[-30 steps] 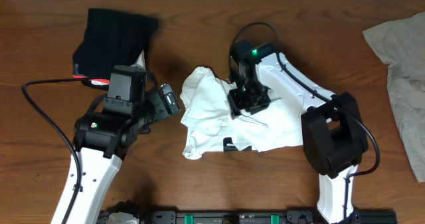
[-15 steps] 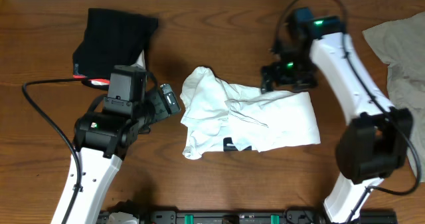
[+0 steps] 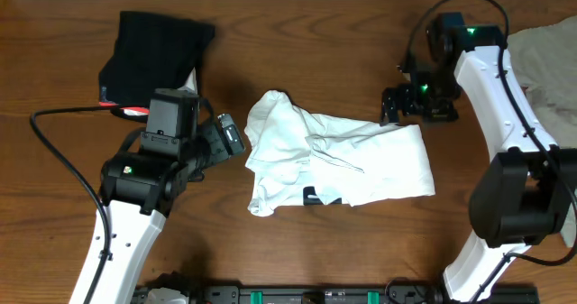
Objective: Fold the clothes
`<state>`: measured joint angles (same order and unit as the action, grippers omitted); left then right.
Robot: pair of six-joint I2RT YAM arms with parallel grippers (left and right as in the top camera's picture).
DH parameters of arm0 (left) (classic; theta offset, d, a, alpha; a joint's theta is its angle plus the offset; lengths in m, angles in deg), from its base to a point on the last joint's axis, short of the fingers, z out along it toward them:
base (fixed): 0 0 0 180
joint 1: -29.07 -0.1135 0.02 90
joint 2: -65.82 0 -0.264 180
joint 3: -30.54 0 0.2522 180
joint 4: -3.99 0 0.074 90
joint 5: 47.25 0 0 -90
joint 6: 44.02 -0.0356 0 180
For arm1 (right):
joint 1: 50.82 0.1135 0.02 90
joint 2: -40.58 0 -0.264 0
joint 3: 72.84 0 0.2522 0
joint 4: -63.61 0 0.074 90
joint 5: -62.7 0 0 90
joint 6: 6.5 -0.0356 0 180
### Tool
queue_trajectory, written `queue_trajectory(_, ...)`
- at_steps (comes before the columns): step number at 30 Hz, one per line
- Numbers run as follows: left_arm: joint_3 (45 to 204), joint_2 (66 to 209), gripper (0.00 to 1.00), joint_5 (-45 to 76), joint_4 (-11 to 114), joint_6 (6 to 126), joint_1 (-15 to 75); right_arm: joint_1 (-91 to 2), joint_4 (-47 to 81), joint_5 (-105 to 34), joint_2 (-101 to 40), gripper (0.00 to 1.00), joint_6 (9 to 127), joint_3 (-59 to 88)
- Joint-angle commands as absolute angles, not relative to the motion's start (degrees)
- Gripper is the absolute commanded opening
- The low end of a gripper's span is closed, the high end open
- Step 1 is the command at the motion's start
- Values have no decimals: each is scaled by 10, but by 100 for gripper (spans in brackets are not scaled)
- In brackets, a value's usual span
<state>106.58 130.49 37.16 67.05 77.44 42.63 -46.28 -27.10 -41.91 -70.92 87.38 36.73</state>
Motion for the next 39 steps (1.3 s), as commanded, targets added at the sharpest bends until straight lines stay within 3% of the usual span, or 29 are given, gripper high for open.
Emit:
queue_trajectory(1,1064,1307,98,379,672,771,425,-439,-266,-428,-705,98,942,364)
queue_trajectory(8,1064,1307,98,379,672,771,425,-364,-223,-449,-707,98,1085,364)
queue_trajectory(17,1064,1307,98,379,672,771,425,-294,-110,-449,-718,91,1204,323)
queue_trajectory(21,1064,1307,98,379,672,771,425,-275,-43,-455,-722,77,1263,277)
queue_trajectory(24,1064,1307,98,379,672,771,425,-265,-11,-479,-723,77,1300,247)
queue_trajectory(36,1064,1307,98,379,672,771,425,-258,85,-516,-723,70,1310,151)
queue_trajectory(39,1064,1307,98,379,672,771,425,-258,101,-526,-723,60,1310,142)
